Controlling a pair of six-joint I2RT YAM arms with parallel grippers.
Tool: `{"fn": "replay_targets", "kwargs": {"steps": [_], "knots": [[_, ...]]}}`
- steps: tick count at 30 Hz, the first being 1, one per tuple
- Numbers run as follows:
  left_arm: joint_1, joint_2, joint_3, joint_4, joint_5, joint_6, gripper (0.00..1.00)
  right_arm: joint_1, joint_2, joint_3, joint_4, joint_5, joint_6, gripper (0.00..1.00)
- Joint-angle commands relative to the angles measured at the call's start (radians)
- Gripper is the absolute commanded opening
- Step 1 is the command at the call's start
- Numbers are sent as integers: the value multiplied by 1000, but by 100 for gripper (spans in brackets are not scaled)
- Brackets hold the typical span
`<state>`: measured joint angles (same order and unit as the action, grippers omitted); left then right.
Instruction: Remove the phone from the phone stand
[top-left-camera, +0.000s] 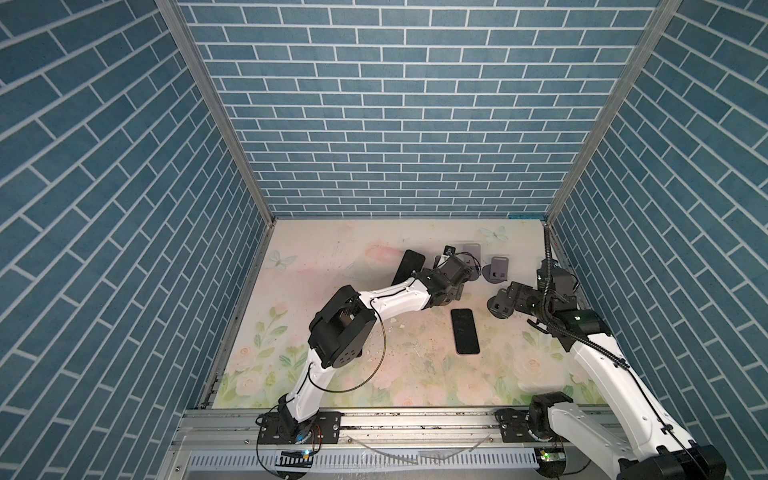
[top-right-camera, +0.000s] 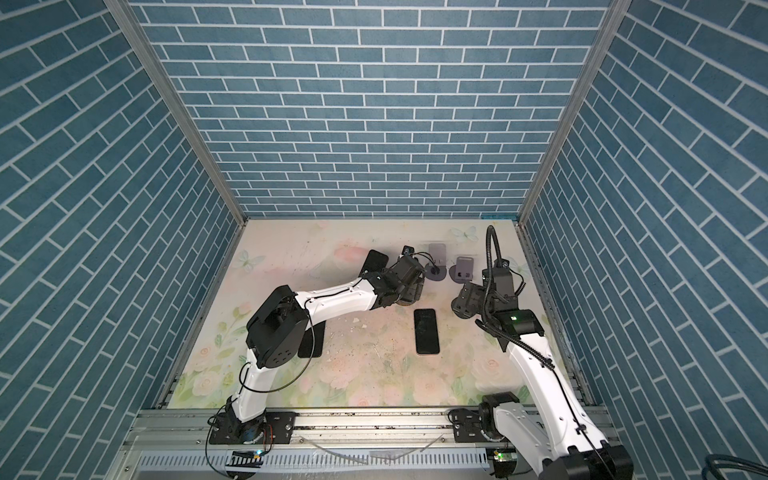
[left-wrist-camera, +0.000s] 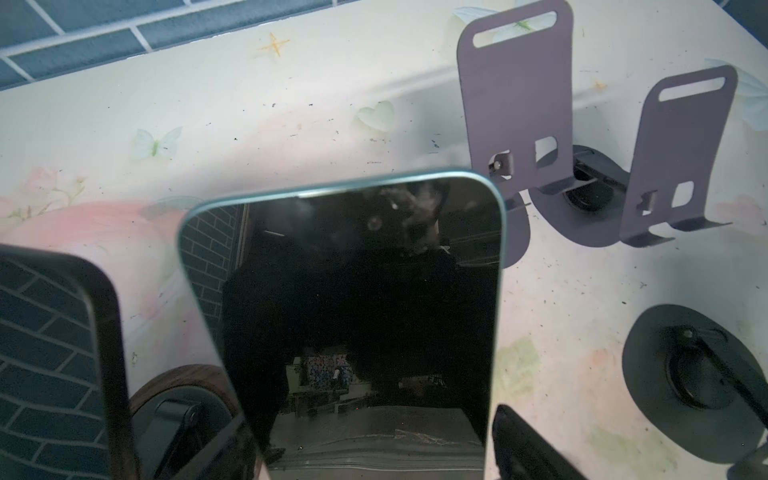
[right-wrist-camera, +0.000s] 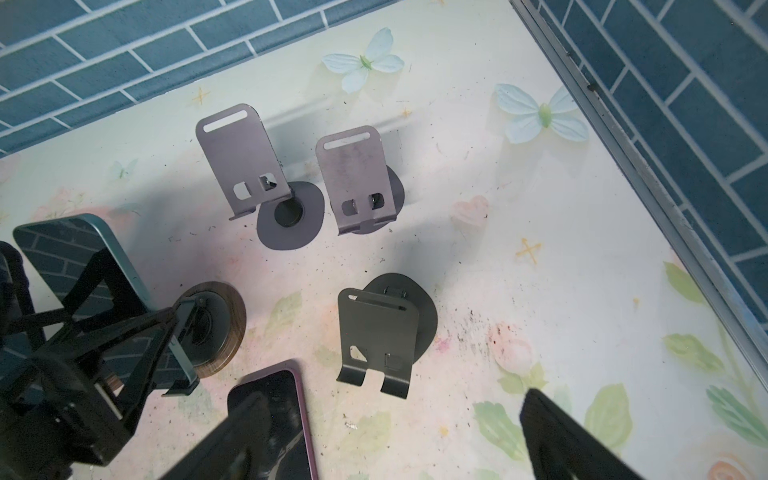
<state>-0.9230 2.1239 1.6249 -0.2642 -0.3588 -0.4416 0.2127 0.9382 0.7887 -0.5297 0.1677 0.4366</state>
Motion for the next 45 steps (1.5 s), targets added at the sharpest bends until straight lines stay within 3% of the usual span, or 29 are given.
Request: {"fn": "replay_targets", "kwargs": {"steps": [1, 18, 29, 45], "knots": [[0, 33, 23, -16, -34, -6, 84, -3, 7, -16, 13, -10, -32, 95], [-1, -21, 10, 20, -15, 15, 62, -3, 7, -19, 7, -7, -33, 95], [-8, -112, -34, 75, 20, 33, 60, -3, 14, -20, 11, -12, -27, 95], [-62, -238, -111, 52, -59, 80, 60, -3, 20, -16, 11, -16, -23, 95]]}}
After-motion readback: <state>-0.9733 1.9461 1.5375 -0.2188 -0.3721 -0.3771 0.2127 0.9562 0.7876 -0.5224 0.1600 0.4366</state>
